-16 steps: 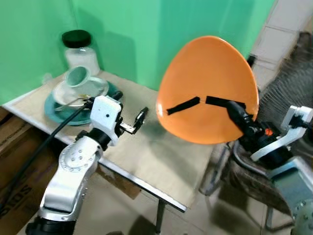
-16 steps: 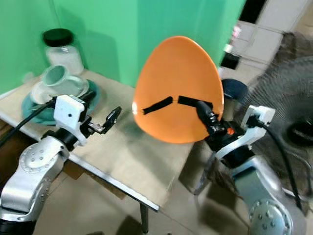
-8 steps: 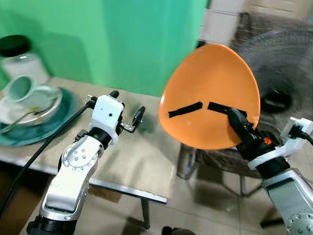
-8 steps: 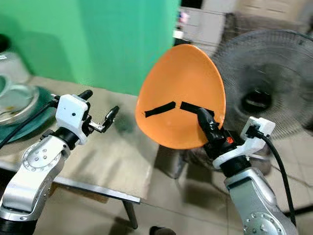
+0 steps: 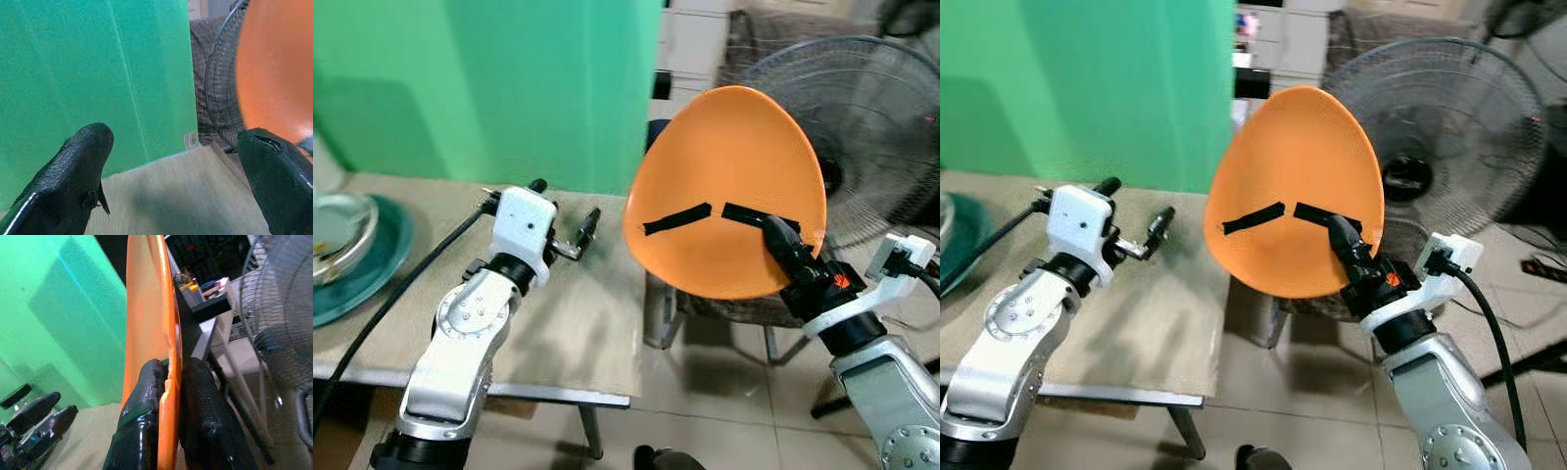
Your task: Setting the table
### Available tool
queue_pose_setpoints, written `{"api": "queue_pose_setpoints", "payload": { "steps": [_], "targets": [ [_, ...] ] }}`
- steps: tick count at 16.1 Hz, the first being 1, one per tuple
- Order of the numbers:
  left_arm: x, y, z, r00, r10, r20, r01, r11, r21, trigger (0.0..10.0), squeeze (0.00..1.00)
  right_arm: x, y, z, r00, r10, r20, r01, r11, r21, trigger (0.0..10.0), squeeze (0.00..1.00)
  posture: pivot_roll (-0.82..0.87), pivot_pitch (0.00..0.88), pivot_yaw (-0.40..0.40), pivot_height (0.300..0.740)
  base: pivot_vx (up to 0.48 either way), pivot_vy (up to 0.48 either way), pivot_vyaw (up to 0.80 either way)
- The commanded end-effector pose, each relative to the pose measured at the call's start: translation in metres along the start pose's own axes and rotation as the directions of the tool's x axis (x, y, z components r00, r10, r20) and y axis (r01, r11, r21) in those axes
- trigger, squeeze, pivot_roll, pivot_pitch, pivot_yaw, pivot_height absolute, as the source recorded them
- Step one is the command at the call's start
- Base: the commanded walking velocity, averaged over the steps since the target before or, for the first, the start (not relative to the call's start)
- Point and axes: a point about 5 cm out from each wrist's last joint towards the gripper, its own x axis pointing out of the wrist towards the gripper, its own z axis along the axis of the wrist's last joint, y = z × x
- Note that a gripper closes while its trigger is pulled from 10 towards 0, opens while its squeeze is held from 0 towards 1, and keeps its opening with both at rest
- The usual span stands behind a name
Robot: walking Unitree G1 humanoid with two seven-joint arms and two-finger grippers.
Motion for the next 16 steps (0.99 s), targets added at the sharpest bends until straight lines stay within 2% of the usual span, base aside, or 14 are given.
{"api": "queue_pose_setpoints", "payload": {
  "steps": [1, 3, 7, 10, 13, 16],
  "targets": [
    [0.000, 0.003, 0.008, 0.999, 0.016, 0.036, -0.017, 1.000, 0.003, 10.0, 0.00, -0.001, 0.003, 0.006, 0.999, 0.018, 0.042, -0.017, 1.000, -0.004, 10.0, 0.00, 0.06, 0.000, -0.024, 0.740, 0.000, 0.000, -0.80],
    [-0.001, 0.003, 0.008, 0.999, 0.021, 0.038, -0.021, 1.000, -0.001, 10.0, 0.00, -0.001, 0.002, 0.005, 0.999, 0.013, 0.040, -0.013, 1.000, -0.004, 10.0, 0.00, 0.06, 0.000, -0.030, 0.740, 0.000, 0.000, -0.80],
    [0.000, 0.005, 0.010, 0.997, 0.044, 0.056, -0.043, 0.999, -0.016, 10.0, 0.00, 0.002, -0.004, 0.009, 0.999, 0.012, 0.034, -0.012, 1.000, -0.010, 10.0, 0.00, 0.06, 0.000, -0.057, 0.740, 0.000, 0.000, 0.00],
    [-0.005, 0.010, 0.003, 0.998, 0.063, 0.023, -0.063, 0.998, -0.008, 10.0, 0.00, 0.005, -0.004, 0.011, 0.999, 0.017, 0.036, -0.016, 1.000, -0.011, 10.0, 0.00, 0.05, 0.000, -0.054, 0.740, 0.000, 0.000, 0.00],
    [-0.005, 0.014, 0.000, 0.997, 0.071, 0.001, -0.071, 0.997, 0.003, 10.0, 0.00, 0.004, -0.003, 0.011, 0.999, 0.016, 0.031, -0.015, 1.000, -0.012, 10.0, 0.00, 0.05, 0.000, -0.049, 0.740, 0.000, 0.000, -0.80],
    [-0.003, 0.009, -0.001, 0.999, 0.050, 0.000, -0.050, 0.999, 0.004, 10.0, 0.00, 0.004, -0.003, 0.010, 1.000, 0.016, 0.023, -0.016, 1.000, -0.010, 10.0, 0.00, 0.04, 0.000, -0.045, 0.740, 0.000, 0.000, 0.00]
  ]
}}
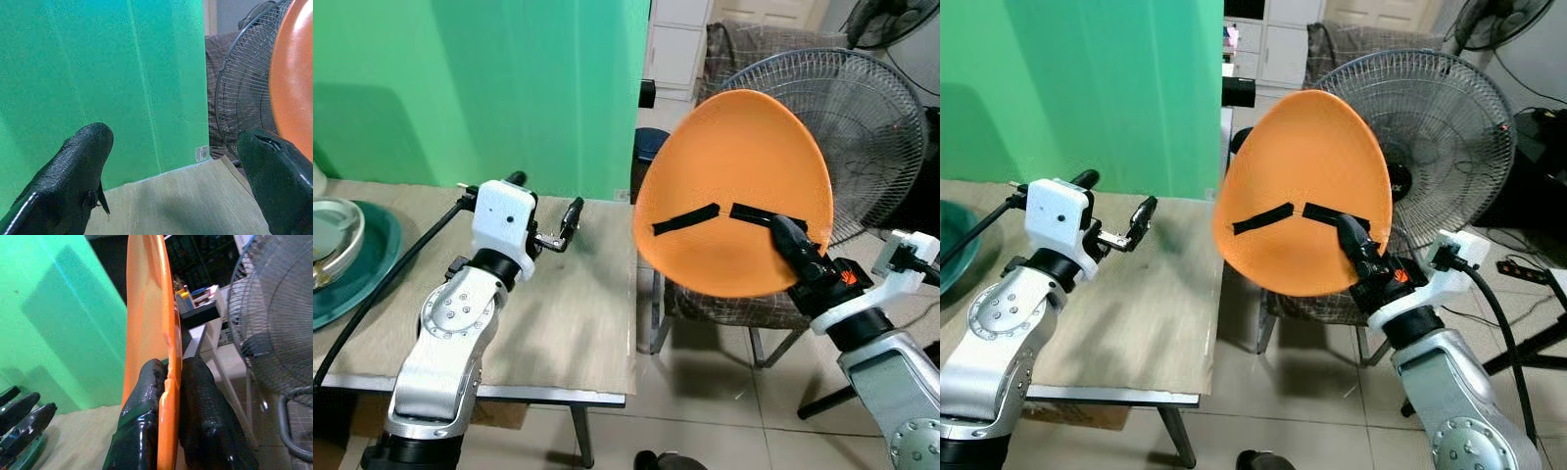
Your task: Setting the table
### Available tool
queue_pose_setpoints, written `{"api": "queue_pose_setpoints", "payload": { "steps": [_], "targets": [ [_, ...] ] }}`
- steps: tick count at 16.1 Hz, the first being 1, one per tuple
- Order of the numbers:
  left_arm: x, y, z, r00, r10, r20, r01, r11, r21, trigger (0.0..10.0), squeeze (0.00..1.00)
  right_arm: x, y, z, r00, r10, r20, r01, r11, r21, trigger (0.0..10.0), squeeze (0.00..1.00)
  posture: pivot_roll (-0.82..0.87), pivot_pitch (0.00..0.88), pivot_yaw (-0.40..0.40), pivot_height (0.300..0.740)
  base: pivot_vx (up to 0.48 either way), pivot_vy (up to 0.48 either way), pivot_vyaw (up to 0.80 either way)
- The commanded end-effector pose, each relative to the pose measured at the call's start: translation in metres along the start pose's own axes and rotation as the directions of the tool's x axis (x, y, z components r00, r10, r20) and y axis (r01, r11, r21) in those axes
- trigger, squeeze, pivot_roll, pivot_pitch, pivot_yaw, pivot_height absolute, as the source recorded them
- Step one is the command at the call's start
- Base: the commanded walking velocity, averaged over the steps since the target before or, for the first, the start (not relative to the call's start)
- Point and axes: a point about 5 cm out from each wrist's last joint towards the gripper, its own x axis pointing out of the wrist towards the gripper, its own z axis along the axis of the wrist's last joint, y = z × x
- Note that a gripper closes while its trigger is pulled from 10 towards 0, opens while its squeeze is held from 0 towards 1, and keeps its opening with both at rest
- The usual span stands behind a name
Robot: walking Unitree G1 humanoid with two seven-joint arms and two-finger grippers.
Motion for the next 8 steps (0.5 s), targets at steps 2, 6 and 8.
{"api": "queue_pose_setpoints", "payload": {
  "steps": [2, 6, 8],
  "targets": [
    [0.0014, -0.0026, -0.0007, 1.000, -0.010, -0.006, 0.011, 1.000, 0.010, 10.0, 0.00, 0.0015, 0.0049, 0.0069, 0.999, 0.033, 0.041, -0.033, 0.999, -0.006, 10.0, 0.00, 0.04, 0.000, -0.046, 0.740, 0.000, 0.000, -0.80],
    [0.0022, -0.0015, -0.0005, 1.000, -0.004, -0.003, 0.004, 1.000, 0.012, 10.0, 0.00, 0.0010, 0.0049, 0.0067, 0.999, 0.037, 0.034, -0.037, 0.999, -0.007, 10.0, 0.00, 0.04, 0.000, -0.047, 0.740, 0.000, 0.000, 0.00],
    [0.0018, -0.0015, -0.0019, 1.000, 0.003, -0.013, -0.003, 1.000, 0.008, 10.0, 0.00, 0.0004, 0.0046, 0.0065, 0.999, 0.037, 0.031, -0.037, 0.999, -0.009, 10.0, 0.00, 0.04, 0.000, -0.050, 0.740, 0.000, 0.000, 0.00]
  ]
}}
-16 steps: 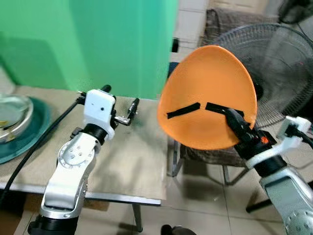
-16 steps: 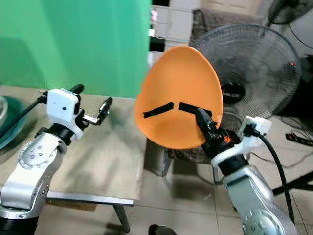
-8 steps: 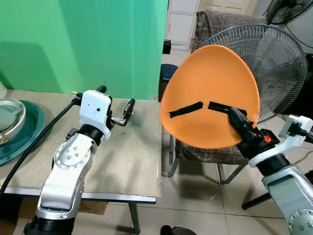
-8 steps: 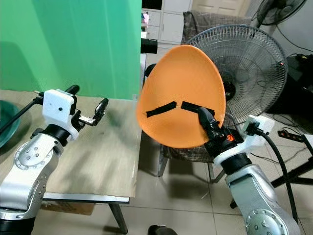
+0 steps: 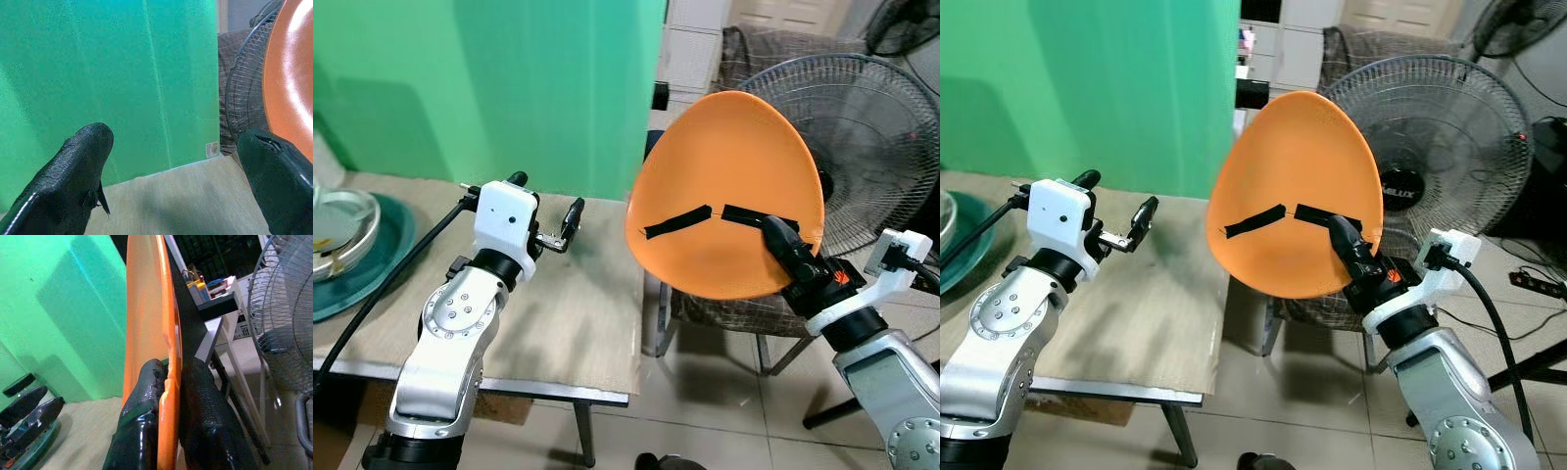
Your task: Setting the table
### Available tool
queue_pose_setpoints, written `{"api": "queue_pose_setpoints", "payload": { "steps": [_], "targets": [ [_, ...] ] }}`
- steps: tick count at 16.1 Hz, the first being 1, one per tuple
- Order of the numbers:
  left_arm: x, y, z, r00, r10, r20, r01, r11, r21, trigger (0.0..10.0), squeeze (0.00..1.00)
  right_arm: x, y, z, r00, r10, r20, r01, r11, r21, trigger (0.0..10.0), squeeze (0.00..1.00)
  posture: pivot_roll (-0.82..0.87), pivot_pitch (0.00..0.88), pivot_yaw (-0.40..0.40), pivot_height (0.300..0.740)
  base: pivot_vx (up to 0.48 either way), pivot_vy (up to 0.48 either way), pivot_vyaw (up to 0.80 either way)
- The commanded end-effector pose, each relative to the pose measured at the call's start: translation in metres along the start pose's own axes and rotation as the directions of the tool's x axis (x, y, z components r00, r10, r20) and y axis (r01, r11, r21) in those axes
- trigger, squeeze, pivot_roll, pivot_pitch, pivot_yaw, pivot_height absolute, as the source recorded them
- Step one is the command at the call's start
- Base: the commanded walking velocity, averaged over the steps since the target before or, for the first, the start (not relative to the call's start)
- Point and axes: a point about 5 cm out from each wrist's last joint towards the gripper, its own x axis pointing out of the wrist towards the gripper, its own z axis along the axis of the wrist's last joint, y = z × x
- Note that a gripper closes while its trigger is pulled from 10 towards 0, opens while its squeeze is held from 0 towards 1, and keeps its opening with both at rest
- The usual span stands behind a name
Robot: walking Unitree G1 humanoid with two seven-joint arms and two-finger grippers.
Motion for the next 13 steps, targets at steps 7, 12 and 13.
{"api": "queue_pose_setpoints", "payload": {
  "steps": [7, 12, 13],
  "targets": [
    [0.003, 0.002, -0.003, 1.000, 0.000, -0.023, 0.000, 1.000, 0.008, 10.0, 0.00, 0.001, 0.004, 0.003, 1.000, 0.015, 0.026, -0.014, 1.000, -0.019, 10.0, 0.00, 0.05, 0.000, -0.031, 0.740, 0.000, 0.000, -0.69],
    [0.004, -0.001, -0.002, 1.000, -0.003, -0.014, 0.003, 1.000, 0.015, 10.0, 0.00, 0.003, 0.004, -0.003, 1.000, 0.009, -0.008, -0.009, 0.999, -0.047, 10.0, 0.00, 0.05, 0.000, -0.038, 0.740, 0.000, 0.000, -0.16],
    [0.005, -0.001, -0.001, 1.000, 0.001, -0.009, -0.001, 1.000, 0.011, 10.0, 0.00, 0.005, 0.004, -0.003, 1.000, 0.010, -0.007, -0.011, 0.999, -0.049, 10.0, 0.00, 0.06, 0.000, -0.044, 0.740, 0.000, 0.000, -0.80]
  ]
}}
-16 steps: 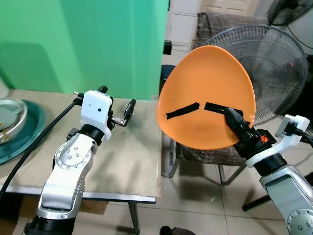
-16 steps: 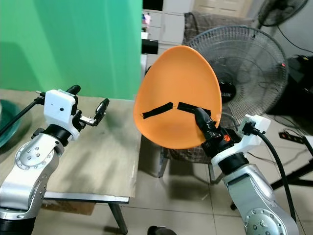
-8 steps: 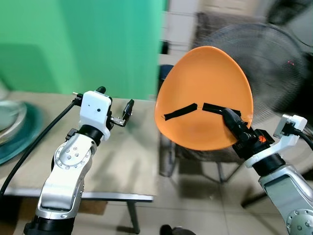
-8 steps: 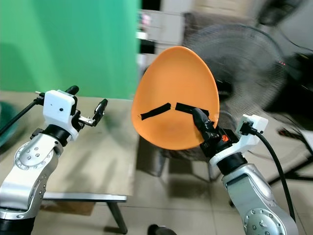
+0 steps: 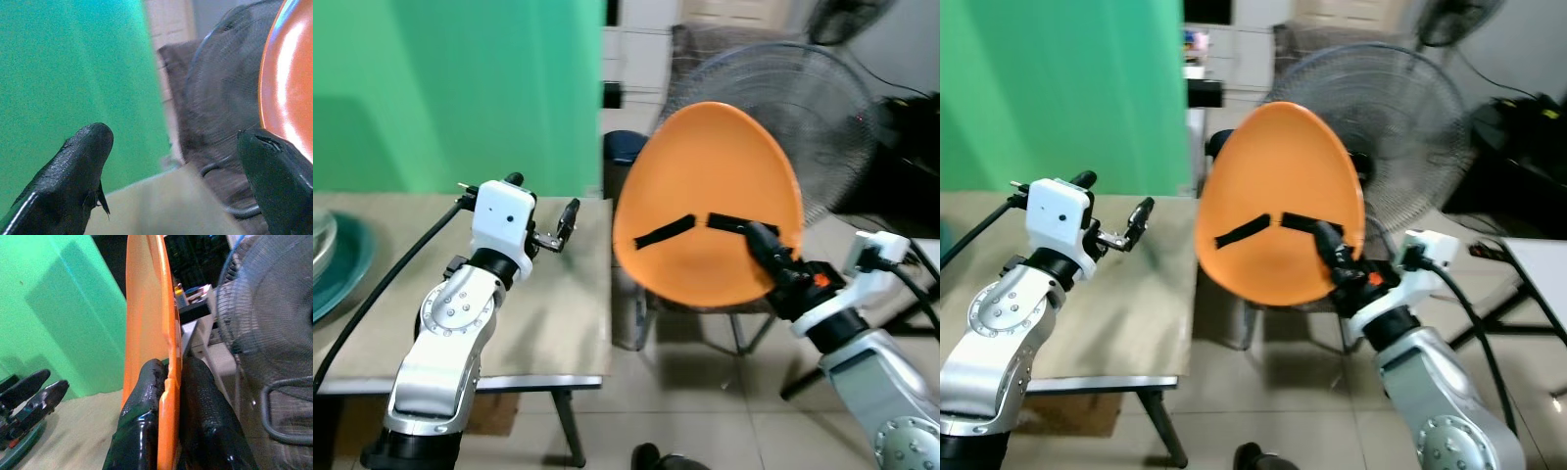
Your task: Setting the table
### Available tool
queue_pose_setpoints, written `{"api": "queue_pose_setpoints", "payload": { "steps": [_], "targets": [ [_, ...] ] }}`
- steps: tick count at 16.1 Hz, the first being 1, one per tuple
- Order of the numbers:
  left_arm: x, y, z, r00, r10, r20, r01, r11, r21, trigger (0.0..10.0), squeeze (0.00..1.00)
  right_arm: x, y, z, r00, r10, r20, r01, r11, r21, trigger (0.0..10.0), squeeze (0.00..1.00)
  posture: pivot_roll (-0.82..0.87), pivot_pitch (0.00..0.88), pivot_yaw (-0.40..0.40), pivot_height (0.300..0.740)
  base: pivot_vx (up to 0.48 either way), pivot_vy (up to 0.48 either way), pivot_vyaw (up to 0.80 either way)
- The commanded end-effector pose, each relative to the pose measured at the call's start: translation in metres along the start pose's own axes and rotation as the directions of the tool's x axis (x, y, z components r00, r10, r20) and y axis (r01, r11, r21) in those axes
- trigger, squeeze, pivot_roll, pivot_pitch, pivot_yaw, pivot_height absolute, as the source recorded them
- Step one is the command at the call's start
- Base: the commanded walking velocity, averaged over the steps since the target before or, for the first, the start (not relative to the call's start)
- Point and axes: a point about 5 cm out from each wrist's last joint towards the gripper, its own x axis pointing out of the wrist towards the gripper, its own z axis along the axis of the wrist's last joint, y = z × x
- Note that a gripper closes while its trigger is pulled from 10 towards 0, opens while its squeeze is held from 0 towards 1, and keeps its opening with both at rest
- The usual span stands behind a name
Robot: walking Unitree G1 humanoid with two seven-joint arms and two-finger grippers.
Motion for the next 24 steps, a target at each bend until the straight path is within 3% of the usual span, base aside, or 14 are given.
{"api": "queue_pose_setpoints", "payload": {
  "steps": [1, 8, 14, 18, 22, 24],
  "targets": [
    [0.003, -0.003, 0.002, 1.000, -0.001, 0.010, 0.001, 1.000, -0.002, 10.0, 0.00, 0.001, -0.002, 0.010, 0.999, -0.001, 0.048, 0.003, 1.000, -0.027, 10.0, 0.00, 0.06, 0.000, -0.044, 0.740, 0.000, 0.000, -0.80],
    [0.004, -0.002, 0.002, 1.000, 0.007, 0.016, -0.007, 1.000, -0.003, 10.0, 0.00, 0.001, -0.004, 0.009, 0.999, -0.019, 0.043, 0.021, 0.999, -0.041, 10.0, 0.00, 0.06, 0.000, -0.052, 0.740, 0.000, 0.000, -0.23],
    [0.004, -0.002, 0.000, 1.000, -0.002, 0.009, 0.002, 1.000, -0.008, 10.0, 0.00, -0.001, -0.015, 0.006, 0.987, -0.149, 0.059, 0.154, 0.983, -0.102, 10.0, 0.00, 0.05, 0.000, -0.044, 0.740, 0.000, 0.000, 0.00],
    [0.006, -0.005, -0.001, 1.000, -0.007, 0.007, 0.007, 1.000, -0.010, 10.0, 0.00, 0.001, -0.012, 0.001, 0.981, -0.184, 0.062, 0.191, 0.972, -0.136, 10.0, 0.00, 0.05, 0.000, -0.047, 0.740, 0.000, 0.448, -0.20],
    [0.007, -0.002, 0.000, 1.000, 0.023, 0.006, -0.023, 0.999, 0.024, 10.0, 0.00, 0.003, -0.015, 0.000, 0.968, -0.240, 0.068, 0.248, 0.957, -0.154, 10.0, 0.00, 0.05, 0.000, -0.052, 0.740, 0.000, 0.000, 0.00],
    [0.007, -0.002, -0.001, 1.000, 0.021, -0.002, -0.021, 1.000, -0.006, 10.0, 0.00, 0.003, -0.015, 0.000, 0.970, -0.233, 0.067, 0.241, 0.955, -0.171, 10.0, 0.00, 0.05, 0.000, -0.054, 0.740, 0.000, 0.240, 0.00]
  ]
}}
